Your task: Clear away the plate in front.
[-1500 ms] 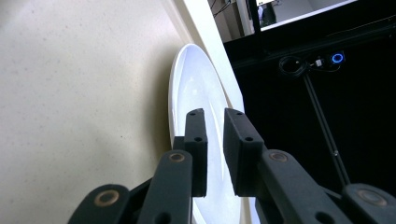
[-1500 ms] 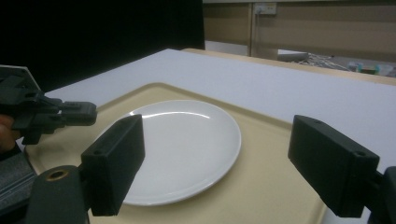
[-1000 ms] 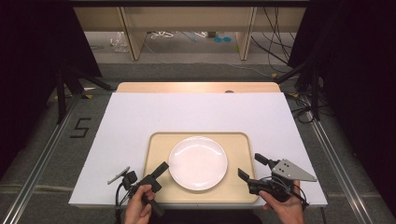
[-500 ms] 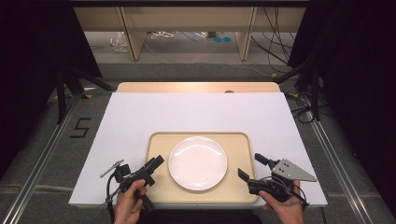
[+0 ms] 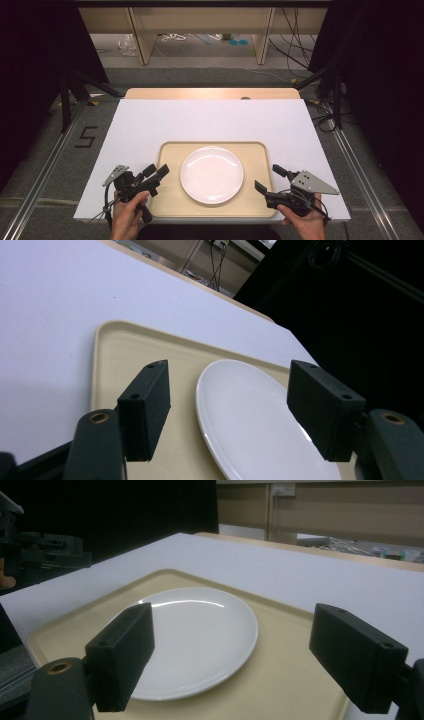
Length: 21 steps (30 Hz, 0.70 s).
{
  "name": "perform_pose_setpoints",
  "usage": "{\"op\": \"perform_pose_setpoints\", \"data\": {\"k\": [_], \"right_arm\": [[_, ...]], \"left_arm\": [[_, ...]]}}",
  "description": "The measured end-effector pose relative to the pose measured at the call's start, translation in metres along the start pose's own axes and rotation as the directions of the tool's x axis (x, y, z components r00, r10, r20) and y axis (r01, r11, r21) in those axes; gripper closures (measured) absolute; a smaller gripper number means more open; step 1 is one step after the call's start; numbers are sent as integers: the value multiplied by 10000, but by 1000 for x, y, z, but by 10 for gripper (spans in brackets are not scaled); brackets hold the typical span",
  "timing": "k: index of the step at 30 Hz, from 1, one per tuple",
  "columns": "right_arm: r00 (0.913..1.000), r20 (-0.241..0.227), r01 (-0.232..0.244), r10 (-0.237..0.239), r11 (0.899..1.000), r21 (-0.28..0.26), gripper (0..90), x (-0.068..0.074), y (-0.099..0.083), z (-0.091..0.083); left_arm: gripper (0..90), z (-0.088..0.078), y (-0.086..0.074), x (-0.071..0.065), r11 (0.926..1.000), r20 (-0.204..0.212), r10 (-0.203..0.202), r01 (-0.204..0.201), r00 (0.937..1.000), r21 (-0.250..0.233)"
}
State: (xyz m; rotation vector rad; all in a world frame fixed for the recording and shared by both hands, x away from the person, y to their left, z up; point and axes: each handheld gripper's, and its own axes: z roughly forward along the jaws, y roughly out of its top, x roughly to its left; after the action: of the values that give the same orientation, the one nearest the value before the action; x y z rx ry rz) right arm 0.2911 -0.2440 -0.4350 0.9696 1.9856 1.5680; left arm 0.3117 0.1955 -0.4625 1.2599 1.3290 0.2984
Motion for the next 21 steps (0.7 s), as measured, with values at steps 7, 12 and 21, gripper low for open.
{"op": "perform_pose_setpoints", "data": {"k": [7,12,21], "right_arm": [[10000,8,-1,1,10000,-8,191,0,0,0],[10000,69,14,-15,10000,33,191,-1,0,-1],[10000,9,-20,20,10000,3,191,-1,0,-1]], "left_arm": [[301,-5,7,2,9976,-565,584,-603,9967,-326],[274,-6,10,2,9938,-823,1011,-1045,9915,-383],[164,-6,12,5,9946,-1087,919,-965,9898,-386]]}}
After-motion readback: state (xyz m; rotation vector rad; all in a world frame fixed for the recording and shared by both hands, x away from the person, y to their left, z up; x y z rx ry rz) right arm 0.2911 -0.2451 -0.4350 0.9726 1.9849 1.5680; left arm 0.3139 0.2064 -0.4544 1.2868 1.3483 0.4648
